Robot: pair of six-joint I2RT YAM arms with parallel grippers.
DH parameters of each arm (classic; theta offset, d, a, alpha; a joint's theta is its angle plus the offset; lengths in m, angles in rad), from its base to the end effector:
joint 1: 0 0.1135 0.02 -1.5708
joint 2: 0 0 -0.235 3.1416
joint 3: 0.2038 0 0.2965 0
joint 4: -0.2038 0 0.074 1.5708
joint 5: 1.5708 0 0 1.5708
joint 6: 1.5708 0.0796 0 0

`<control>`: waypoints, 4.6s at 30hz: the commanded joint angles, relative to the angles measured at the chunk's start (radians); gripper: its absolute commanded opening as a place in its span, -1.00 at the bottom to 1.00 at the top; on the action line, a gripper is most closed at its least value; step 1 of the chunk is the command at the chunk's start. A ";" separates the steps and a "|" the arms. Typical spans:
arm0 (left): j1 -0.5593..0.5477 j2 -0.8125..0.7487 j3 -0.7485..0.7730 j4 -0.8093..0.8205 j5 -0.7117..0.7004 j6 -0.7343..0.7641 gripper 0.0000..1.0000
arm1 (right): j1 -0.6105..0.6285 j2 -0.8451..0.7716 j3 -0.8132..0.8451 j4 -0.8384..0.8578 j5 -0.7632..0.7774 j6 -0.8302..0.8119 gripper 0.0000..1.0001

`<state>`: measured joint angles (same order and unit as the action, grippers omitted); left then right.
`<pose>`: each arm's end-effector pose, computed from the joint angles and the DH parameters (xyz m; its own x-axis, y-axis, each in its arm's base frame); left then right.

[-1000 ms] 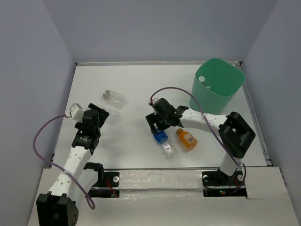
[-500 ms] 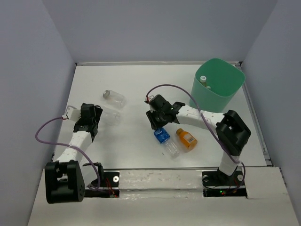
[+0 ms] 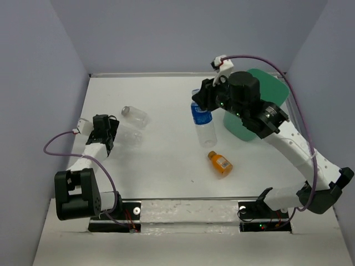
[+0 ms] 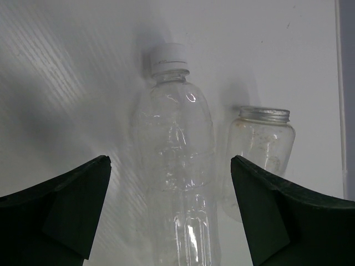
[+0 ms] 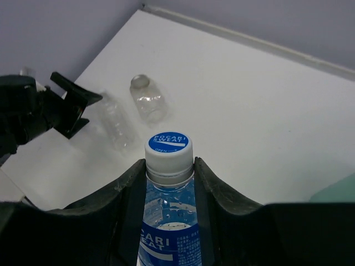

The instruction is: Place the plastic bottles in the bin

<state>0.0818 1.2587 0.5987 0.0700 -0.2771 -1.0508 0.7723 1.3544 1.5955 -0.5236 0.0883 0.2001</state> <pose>0.3362 0.0494 0.1228 -0.0107 -0.8384 -0.5450 -0.6328 0.4277 -0.6455 0.2802 0.2632 0.4279 -0.3218 -0.0371 -0.9461 -0.5820 0.7959 0.1668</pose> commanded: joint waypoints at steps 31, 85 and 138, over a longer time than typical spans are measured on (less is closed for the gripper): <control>0.026 0.335 0.187 0.053 0.096 0.034 0.98 | -0.780 -0.116 -0.117 0.272 -0.079 0.013 0.69; -0.898 0.168 0.906 0.083 -0.250 0.412 -0.54 | -0.071 -0.813 -0.341 0.107 0.157 0.114 -0.96; -0.749 -0.087 0.507 0.068 -0.195 0.390 0.98 | -0.062 -0.321 -0.628 -0.188 0.005 0.102 0.78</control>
<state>-0.7406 1.2877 1.3697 0.2207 -0.4614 -0.4808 0.7021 0.9897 0.9798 -0.6758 0.1036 0.3180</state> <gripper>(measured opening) 0.989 0.883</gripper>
